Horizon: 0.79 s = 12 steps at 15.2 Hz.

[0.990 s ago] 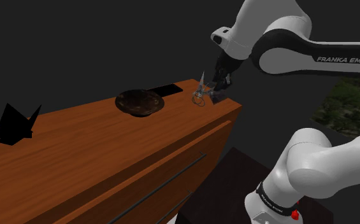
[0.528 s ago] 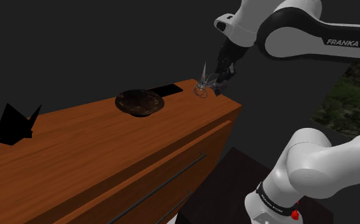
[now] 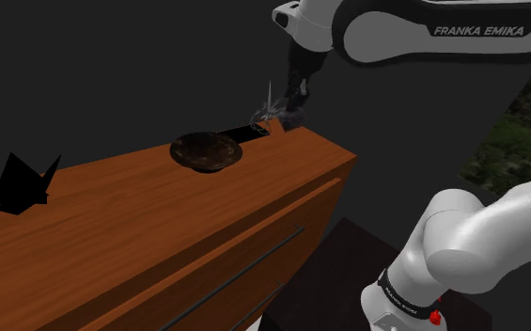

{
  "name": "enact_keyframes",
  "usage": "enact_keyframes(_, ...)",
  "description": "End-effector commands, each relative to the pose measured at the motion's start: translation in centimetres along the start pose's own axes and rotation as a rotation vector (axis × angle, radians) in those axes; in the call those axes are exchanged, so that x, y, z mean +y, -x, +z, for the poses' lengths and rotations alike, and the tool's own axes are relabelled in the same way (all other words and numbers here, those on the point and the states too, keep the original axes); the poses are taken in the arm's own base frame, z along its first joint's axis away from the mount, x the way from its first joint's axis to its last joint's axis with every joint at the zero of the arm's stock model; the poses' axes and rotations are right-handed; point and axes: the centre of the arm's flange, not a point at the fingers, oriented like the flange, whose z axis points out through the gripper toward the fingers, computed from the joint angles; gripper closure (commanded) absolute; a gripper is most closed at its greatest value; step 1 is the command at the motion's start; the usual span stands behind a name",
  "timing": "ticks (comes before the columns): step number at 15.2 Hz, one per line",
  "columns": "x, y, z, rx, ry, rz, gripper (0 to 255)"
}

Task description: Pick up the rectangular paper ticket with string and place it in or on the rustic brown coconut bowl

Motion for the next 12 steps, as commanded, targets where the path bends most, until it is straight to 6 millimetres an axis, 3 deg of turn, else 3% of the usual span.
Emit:
enact_keyframes(1,0.6,-2.5,0.0,0.001,-0.001,0.001,255)
enact_keyframes(12,2.2,-16.9,-1.4,0.001,-0.001,0.001,255)
